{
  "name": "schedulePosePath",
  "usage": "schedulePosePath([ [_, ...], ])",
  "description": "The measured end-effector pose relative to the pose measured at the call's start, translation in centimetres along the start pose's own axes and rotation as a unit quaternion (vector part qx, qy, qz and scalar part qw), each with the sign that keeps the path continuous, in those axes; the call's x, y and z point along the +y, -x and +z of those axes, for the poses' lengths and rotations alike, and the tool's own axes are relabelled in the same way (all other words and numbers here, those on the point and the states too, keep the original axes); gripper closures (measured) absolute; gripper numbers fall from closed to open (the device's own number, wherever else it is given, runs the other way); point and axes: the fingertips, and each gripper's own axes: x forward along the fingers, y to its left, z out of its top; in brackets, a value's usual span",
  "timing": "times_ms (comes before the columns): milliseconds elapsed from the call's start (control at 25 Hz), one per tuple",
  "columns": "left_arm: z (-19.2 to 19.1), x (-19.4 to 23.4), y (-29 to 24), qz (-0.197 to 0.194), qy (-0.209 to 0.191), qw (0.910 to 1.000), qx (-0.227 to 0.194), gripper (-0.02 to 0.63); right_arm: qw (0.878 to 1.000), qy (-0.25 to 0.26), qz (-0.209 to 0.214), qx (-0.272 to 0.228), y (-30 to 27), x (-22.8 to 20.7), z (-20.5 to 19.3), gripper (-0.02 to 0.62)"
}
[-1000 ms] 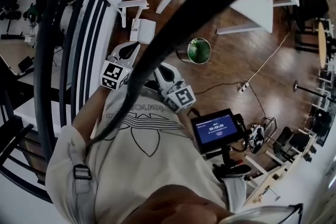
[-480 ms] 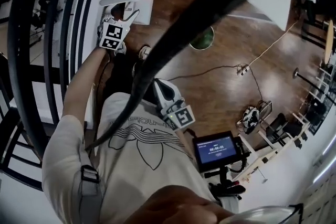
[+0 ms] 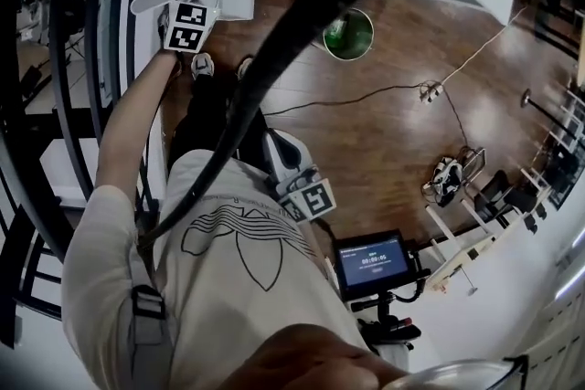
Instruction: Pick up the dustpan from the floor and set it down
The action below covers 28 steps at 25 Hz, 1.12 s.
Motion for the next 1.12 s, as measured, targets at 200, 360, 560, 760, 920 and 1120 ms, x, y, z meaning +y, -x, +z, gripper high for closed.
schedulePosePath([
  [200,5.7,-2.2,7.2,0.002,0.004,0.9998,-0.017,0.549,0.998,0.026,0.027,-0.050,-0.4,-0.3,2.6,0.594],
  [360,10.8,-3.9,12.8,0.005,-0.009,0.9986,-0.051,0.549,0.991,0.061,0.066,-0.094,-2.1,-0.6,5.3,0.594],
  [560,14.8,-5.2,16.5,0.009,-0.030,0.9955,-0.089,0.552,0.982,0.086,0.102,-0.131,-3.8,0.1,8.8,0.594],
  [760,16.2,-5.7,17.8,0.008,-0.025,0.9945,-0.101,0.551,0.978,0.106,0.131,-0.122,-4.7,1.7,9.0,0.594],
  [920,15.8,-6.0,18.2,0.000,-0.028,0.9948,-0.098,0.551,0.977,0.114,0.136,-0.114,-4.8,2.2,8.9,0.594],
  [1120,12.3,-4.8,15.5,0.005,-0.011,0.9938,-0.111,0.549,0.982,0.112,0.129,-0.079,-5.2,1.9,7.1,0.594],
])
